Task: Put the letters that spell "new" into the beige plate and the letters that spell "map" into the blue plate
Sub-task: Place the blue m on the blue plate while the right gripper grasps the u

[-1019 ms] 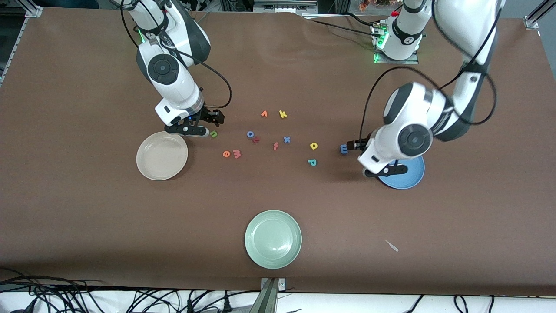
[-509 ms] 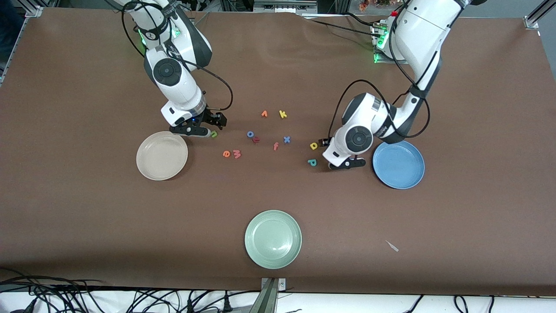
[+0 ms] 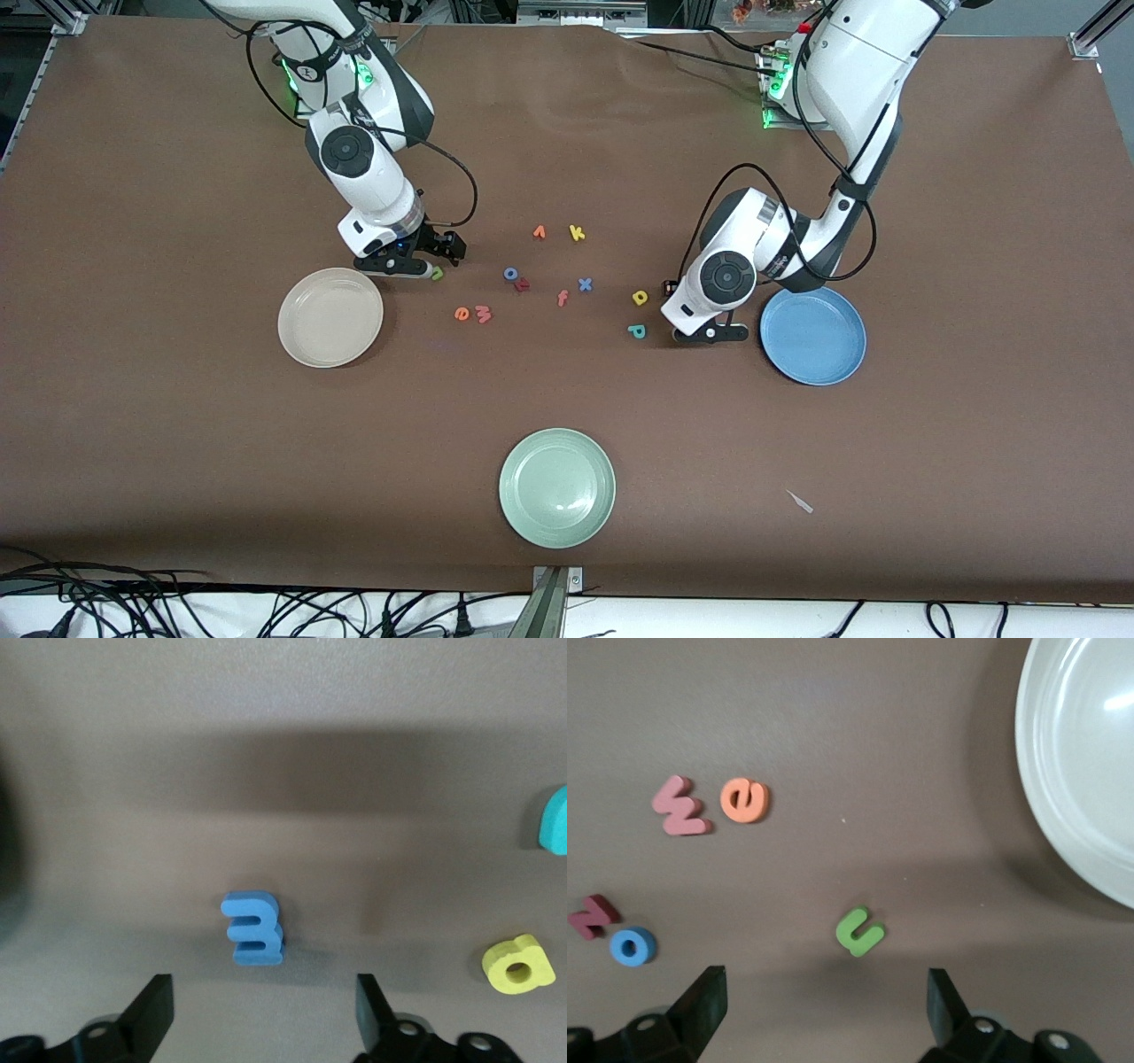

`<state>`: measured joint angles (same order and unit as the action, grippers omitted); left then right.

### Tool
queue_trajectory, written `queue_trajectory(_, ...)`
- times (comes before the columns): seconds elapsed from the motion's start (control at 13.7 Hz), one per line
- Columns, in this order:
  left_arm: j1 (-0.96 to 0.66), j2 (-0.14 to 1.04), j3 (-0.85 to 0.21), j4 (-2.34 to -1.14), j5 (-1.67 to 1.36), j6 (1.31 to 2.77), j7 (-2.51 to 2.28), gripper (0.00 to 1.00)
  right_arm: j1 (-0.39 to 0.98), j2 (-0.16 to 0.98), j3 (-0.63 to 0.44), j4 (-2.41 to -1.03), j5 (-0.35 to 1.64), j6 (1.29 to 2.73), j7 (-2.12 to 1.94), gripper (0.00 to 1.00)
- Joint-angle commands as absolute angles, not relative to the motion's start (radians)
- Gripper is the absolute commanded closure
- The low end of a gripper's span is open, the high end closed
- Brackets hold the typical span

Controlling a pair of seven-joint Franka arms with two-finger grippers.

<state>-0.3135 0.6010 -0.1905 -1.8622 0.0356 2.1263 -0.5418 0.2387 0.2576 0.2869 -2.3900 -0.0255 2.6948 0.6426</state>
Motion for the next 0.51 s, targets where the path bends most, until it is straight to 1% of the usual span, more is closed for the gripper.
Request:
queue_trajectory(0.0,-0.304,0.61,-0.19,-1.882,0.061,2.173,-0.522,0.3,0.239,0.274,0.291,-2.414,-0.051,2.752,0.664,0.0)
queue_trajectory(0.07,-0.304,0.612,-0.19,-1.881,0.061,2.177,-0.522,0.41,0.239,0.279,0.291,-2.422,-0.058,2.767,0.663,0.0)
queue_trajectory(0.15,-0.302,0.611,-0.19,-1.881,0.061,2.177,-0.522,0.47,0.239,0.287,0.291,-2.427,-0.066,2.781,0.663,0.0)
queue_trajectory(0.22,-0.298,0.611,-0.19,-1.878,0.061,2.177,-0.52,0.57,0.239,0.297,0.29,-2.43,-0.08,2.789,0.663,0.0)
queue_trajectory(0.36,-0.296,0.611,-0.186,-1.87,0.063,2.18,-0.509,0.65,0.239,0.327,0.285,-2.431,-0.1,2.83,0.663,0.0)
queue_trajectory(0.44,-0.299,0.614,-0.186,-1.867,0.063,2.196,-0.509,0.77,0.239,0.339,0.284,-2.43,-0.115,2.845,0.658,0.0)
